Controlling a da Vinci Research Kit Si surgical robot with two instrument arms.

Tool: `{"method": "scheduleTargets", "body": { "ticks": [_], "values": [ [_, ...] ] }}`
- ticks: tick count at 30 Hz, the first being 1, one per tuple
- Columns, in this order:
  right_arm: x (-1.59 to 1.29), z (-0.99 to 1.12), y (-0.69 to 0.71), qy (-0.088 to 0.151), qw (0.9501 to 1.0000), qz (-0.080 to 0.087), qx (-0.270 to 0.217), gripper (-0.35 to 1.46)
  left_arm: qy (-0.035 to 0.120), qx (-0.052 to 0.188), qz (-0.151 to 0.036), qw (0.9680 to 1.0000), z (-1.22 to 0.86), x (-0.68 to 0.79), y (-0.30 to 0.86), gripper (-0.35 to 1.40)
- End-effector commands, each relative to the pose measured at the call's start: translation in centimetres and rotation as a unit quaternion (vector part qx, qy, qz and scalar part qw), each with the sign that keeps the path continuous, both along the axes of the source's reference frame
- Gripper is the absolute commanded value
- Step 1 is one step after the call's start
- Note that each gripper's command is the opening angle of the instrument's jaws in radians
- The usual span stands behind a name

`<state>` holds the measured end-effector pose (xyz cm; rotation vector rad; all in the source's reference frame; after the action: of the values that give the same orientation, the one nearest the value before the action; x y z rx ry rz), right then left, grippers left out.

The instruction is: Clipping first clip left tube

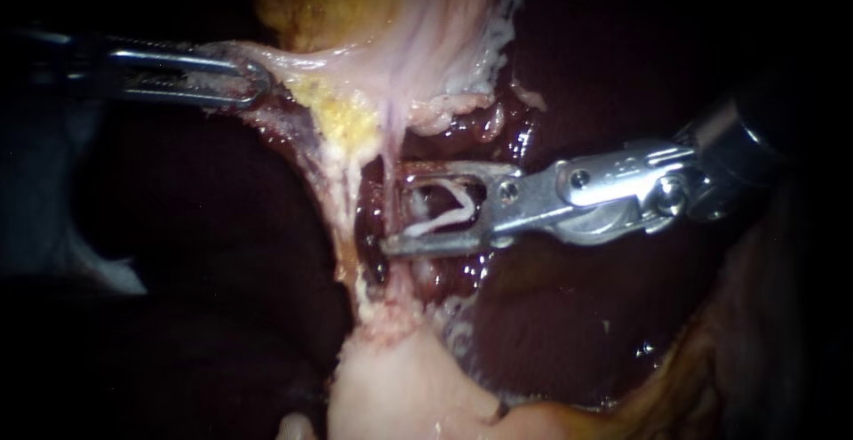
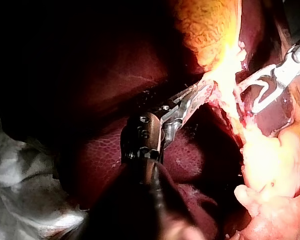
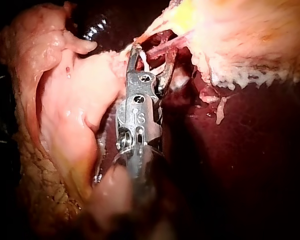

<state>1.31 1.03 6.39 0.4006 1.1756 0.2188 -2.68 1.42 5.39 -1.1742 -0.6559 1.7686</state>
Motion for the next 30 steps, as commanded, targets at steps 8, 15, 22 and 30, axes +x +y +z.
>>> {"method": "scheduleTargets", "body": {
  "ticks": [8,15,22,30],
  "values": [
    [-0.19,-0.04,-0.07,0.009,0.9998,-0.013,0.012,0.44,0.000,0.000,0.000,1.0000,0.00,0.01,0.00,-0.35],
    [-0.21,-0.12,-0.19,0.020,0.9991,-0.030,0.023,0.45,0.000,0.000,0.000,1.0000,-0.01,0.01,-0.01,-0.35],
    [-0.09,-0.23,-0.33,0.040,0.9973,-0.047,0.038,0.43,0.000,0.000,0.000,1.0000,-0.01,0.01,-0.01,-0.35],
    [0.14,-0.14,-0.43,0.044,0.9963,-0.055,0.050,0.43,0.000,0.000,0.000,1.0000,-0.01,0.01,-0.01,-0.35]
  ]
}}
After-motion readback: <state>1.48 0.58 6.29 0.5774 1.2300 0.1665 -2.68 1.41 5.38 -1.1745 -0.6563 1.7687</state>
